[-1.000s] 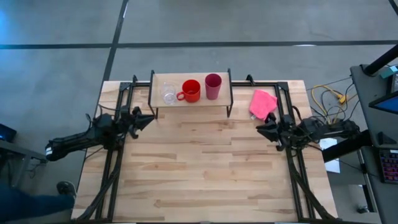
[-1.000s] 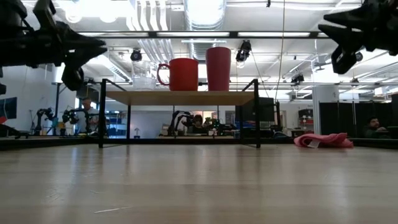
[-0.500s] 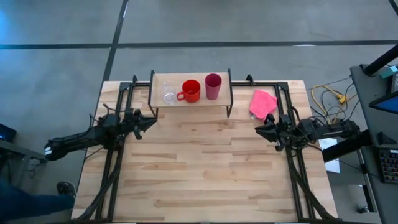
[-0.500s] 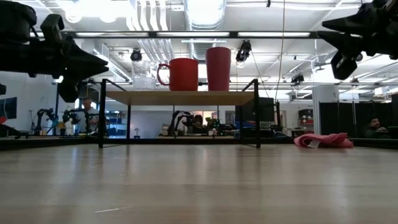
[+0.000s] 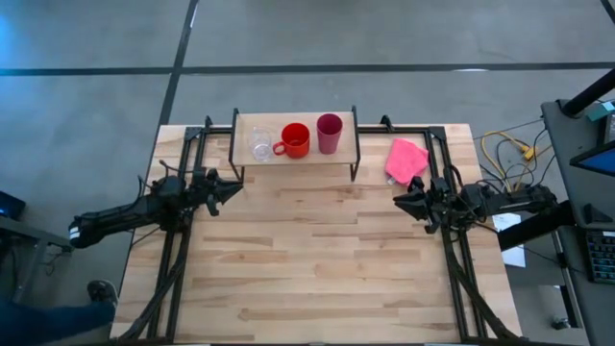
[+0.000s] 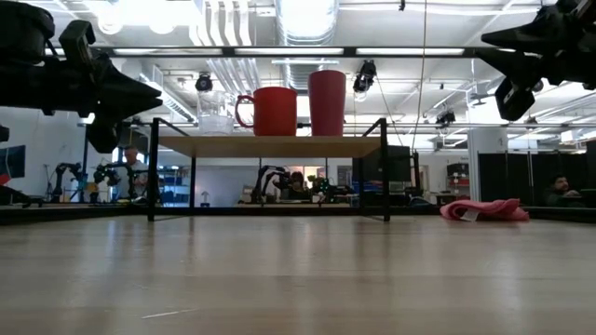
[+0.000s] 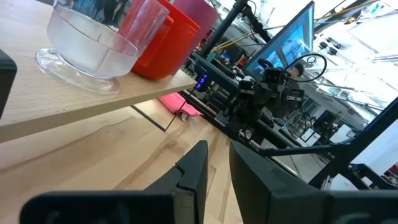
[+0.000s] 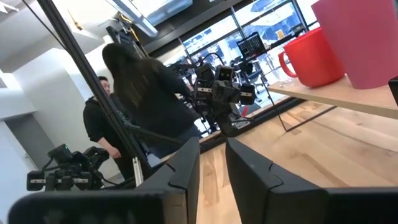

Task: Stack small to large cups/mugs on shelf
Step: Return to home position

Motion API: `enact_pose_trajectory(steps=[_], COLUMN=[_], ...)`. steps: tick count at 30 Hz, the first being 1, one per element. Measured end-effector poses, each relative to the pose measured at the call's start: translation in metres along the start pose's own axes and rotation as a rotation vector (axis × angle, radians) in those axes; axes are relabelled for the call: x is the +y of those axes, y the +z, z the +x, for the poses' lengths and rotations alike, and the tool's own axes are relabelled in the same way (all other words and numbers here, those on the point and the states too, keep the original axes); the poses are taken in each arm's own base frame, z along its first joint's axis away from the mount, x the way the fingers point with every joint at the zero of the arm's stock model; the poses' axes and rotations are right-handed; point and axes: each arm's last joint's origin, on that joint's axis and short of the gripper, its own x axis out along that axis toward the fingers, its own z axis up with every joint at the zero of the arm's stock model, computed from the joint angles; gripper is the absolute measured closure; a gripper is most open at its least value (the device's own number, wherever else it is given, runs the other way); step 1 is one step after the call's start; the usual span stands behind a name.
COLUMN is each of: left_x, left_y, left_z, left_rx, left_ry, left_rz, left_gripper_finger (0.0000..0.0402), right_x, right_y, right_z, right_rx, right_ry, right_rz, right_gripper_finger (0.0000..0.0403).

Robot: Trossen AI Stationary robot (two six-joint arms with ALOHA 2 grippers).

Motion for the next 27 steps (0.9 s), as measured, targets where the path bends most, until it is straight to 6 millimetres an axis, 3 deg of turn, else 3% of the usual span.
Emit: enact_pose_trajectory(steps=[27], left_x=[0.0], left_y=[0.0], left_z=[0.0], left_rx=[-0.001], left_ry=[-0.003], left_rz=[0.001], left_gripper_finger=[0.0349], right_x=[0.0001], right_y=[0.0001], right_z=[0.0], right_rx=[0.0], right_ry=[0.001], right_rz=[-0.002], right_gripper_finger=[0.0331])
